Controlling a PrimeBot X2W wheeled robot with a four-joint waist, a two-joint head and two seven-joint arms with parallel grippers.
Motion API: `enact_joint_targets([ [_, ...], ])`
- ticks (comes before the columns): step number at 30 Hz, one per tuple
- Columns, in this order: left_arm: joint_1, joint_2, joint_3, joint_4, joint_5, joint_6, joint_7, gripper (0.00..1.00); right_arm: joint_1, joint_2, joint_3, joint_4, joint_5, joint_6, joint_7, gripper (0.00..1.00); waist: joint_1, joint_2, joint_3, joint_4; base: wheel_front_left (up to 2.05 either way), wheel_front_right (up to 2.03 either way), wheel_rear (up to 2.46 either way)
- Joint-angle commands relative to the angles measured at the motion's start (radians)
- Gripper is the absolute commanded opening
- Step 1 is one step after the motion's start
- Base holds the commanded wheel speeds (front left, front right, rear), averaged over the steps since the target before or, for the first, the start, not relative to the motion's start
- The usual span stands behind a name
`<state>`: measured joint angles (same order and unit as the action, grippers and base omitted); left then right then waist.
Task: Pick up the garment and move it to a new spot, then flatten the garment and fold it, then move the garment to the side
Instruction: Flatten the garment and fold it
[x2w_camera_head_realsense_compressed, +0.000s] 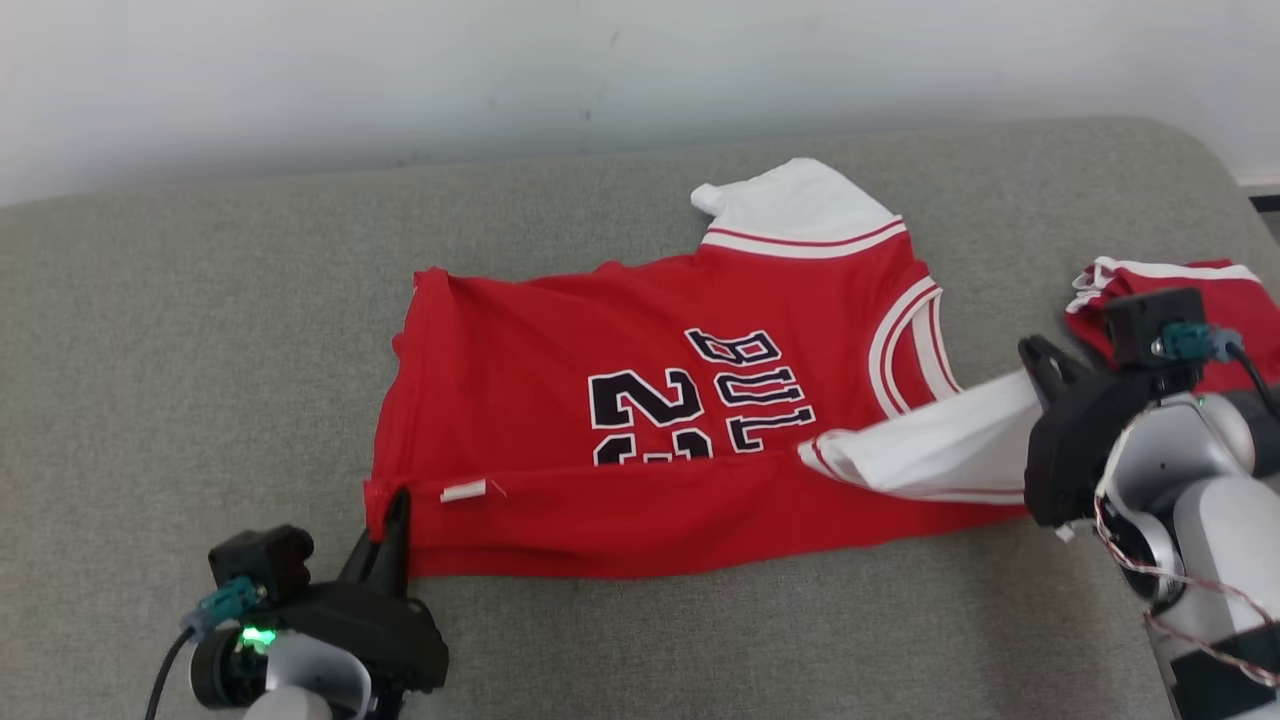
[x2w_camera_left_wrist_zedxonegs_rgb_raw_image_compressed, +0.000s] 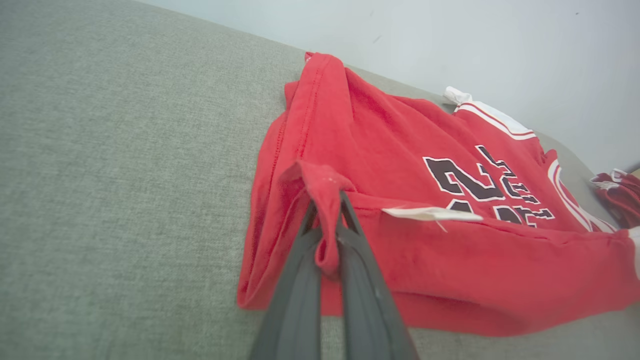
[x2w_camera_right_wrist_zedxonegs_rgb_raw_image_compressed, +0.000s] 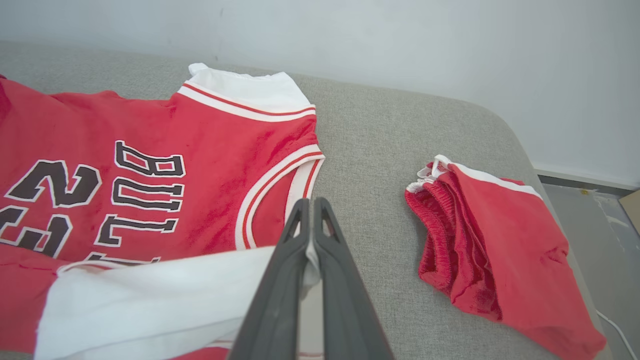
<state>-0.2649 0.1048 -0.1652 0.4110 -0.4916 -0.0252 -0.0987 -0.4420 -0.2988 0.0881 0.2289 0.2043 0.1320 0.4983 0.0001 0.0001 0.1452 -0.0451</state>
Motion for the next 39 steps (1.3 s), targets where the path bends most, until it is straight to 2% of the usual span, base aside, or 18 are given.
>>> enact_joint_targets([
  [1,-0.025,0.001,0.002,0.013,0.007,0.005,-0.009,0.0,-0.028,-0.005,0.007,0.016,-0.005,-0.003,-0.022,0.0,-0.0001,-0.0001,0.022,0.006,0.0,0.0,0.0],
  [14,-0.119,-0.007,-0.018,0.133,0.013,-0.007,-0.056,0.0,-0.169,0.004,0.041,0.222,-0.024,-0.003,-0.179,0.0,-0.0001,-0.0001,0.059,0.032,0.0,0.0,0.0],
  [15,-0.121,-0.008,-0.019,0.139,0.012,-0.007,-0.061,0.03,-0.175,0.008,0.043,0.236,-0.024,-0.003,-0.188,0.0,-0.0001,-0.0001,0.059,0.034,0.0,0.0,0.0],
  [16,-0.123,-0.008,-0.02,0.145,0.012,-0.005,-0.066,0.56,-0.18,0.01,0.042,0.247,-0.027,-0.003,-0.202,0.0,-0.0001,-0.0001,0.059,0.035,0.0,0.0,0.0],
  [17,-0.124,-0.007,-0.019,0.151,0.016,0.0,-0.073,1.0,-0.186,0.014,0.04,0.258,-0.031,-0.003,-0.216,0.17,-0.0001,-0.0001,0.059,0.035,0.0,0.0,0.0],
  [18,-0.126,-0.007,-0.02,0.156,0.018,0.003,-0.08,1.0,-0.19,0.019,0.035,0.27,-0.031,-0.003,-0.226,1.0,-0.0001,-0.0001,0.059,0.035,0.0,0.0,0.0],
  [24,-0.125,-0.001,-0.031,0.175,0.042,0.01,-0.127,1.0,-0.195,0.043,0.02,0.317,-0.027,-0.003,-0.309,1.0,-0.0001,-0.0001,0.036,0.035,0.0,0.0,0.0],
  [28,-0.094,0.008,-0.032,0.166,0.055,0.02,-0.142,1.0,-0.17,0.044,0.003,0.319,-0.009,-0.003,-0.313,1.0,-0.0001,-0.0001,0.016,0.032,0.0,0.0,0.0],
  [35,-0.02,0.033,-0.049,0.125,0.113,0.076,-0.156,1.0,-0.067,0.027,-0.059,0.287,0.014,-0.003,-0.216,1.0,-0.0001,-0.0001,-0.011,0.022,0.0,0.0,0.0],
  [39,-0.015,0.04,-0.066,0.117,0.13,0.098,-0.13,1.0,-0.013,0.03,-0.088,0.262,0.004,-0.003,-0.172,1.0,-0.0001,-0.0001,0.002,0.015,0.0,0.0,0.0],
])
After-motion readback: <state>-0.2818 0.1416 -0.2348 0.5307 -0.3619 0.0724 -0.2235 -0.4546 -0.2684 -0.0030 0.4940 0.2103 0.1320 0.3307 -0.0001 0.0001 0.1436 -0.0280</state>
